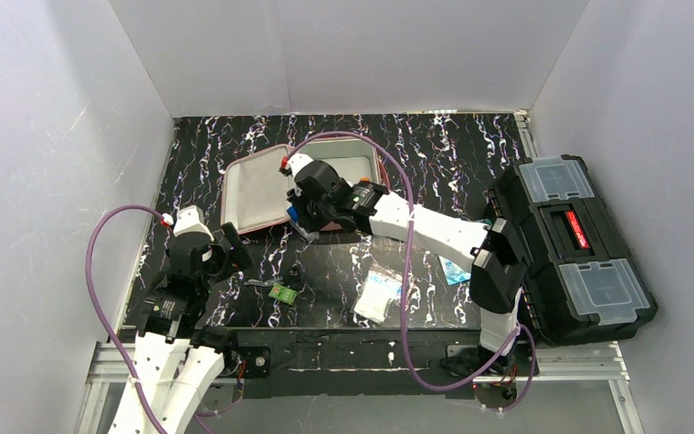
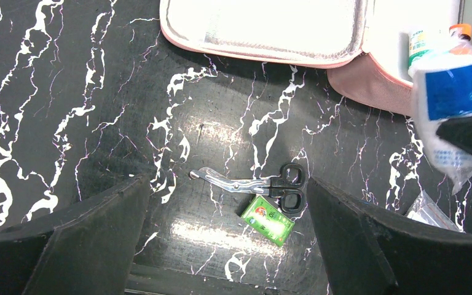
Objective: Organize the medicine kit
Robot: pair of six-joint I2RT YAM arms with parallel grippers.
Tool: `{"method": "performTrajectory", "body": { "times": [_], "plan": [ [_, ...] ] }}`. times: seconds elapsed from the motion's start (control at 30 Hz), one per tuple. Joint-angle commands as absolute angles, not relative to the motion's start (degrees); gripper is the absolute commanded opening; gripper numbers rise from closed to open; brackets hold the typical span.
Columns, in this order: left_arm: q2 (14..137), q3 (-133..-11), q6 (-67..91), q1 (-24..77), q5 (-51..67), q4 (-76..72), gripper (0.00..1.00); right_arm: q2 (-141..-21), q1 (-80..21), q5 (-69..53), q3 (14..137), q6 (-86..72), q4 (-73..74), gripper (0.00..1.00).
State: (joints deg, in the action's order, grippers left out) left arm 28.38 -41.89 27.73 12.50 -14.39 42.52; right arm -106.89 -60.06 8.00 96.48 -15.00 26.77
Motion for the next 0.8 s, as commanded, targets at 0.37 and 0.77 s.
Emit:
{"method": "performTrajectory", "body": {
  "times": [0.37,0.77],
  "plan": [
    [28.65,-42.63,27.74,12.48,-14.75,42.96,1.0,-111.9,-49.52,16.47,106.74,-21.72,27.64,0.01],
    [29.48,-42.71,27.49,12.48,-13.46,42.78,1.0,-125.64,-45.14,13.59,118.52,-26.19,29.93,0.01]
  ]
}}
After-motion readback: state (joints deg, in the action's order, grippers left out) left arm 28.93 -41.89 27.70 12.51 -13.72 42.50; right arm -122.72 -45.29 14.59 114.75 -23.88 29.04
